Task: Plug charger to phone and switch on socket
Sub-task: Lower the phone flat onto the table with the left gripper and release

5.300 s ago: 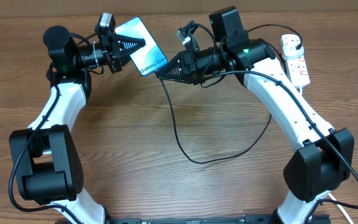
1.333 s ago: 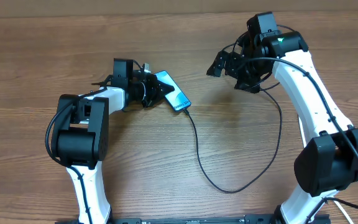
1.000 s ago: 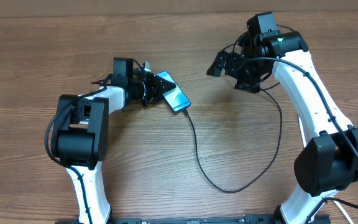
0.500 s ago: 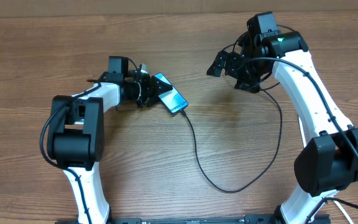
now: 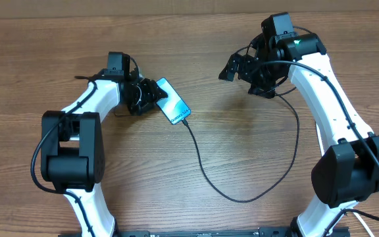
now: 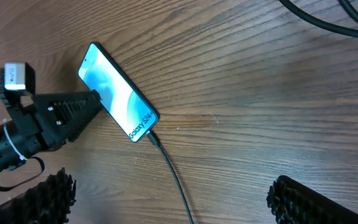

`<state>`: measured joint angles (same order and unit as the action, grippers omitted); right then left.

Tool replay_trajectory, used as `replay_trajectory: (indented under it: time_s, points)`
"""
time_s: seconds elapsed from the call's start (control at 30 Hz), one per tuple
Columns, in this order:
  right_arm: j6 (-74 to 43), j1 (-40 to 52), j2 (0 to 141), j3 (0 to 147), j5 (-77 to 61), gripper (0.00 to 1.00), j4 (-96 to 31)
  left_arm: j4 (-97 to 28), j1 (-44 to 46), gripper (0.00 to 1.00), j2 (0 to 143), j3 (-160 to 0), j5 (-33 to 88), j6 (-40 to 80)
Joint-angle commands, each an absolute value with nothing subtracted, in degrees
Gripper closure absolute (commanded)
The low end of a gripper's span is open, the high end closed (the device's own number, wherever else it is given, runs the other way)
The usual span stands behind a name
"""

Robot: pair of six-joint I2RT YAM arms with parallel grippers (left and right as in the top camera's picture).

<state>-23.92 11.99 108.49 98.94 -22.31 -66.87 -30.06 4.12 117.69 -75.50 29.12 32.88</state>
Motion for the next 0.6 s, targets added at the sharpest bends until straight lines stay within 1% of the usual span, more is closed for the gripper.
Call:
replay_trajectory:
  time_s: [0.0, 0.13, 0.27, 0.43, 0.53, 0.57]
  points:
    - [-23.53, 11.92, 106.63, 98.61, -22.59, 0.00, -66.57, -31.62, 3.75, 0.43, 117.62, -75.94, 20.36, 29.61]
    - [-23.51, 11.92, 106.63, 98.61, -22.57, 0.00, -66.78, -33.50, 3.70, 0.47, 117.27, -77.21, 20.38, 27.49]
    - [-23.53, 11.92, 106.63, 98.61, -22.57, 0.00, -67.44, -40.36, 3.64, 0.51, 115.46, -82.59, 19.35, 24.34]
    - [-22.52, 11.92, 106.63, 98.63, -22.61, 0.00, -68.53, -50.48, 3.64, 0.47, 107.74, -91.33, 12.12, 24.36]
    - [-20.86, 11.92, 106.61, 99.31, -22.50, 0.00, -69.69, -54.50, 3.64, 0.44, 100.40, -95.50, 11.57, 24.36]
    - [-20.69, 11.90, 106.61, 99.92, -22.50, 0.00, -70.67, -55.59, 3.64, 0.40, 97.84, -96.51, 11.55, 24.36]
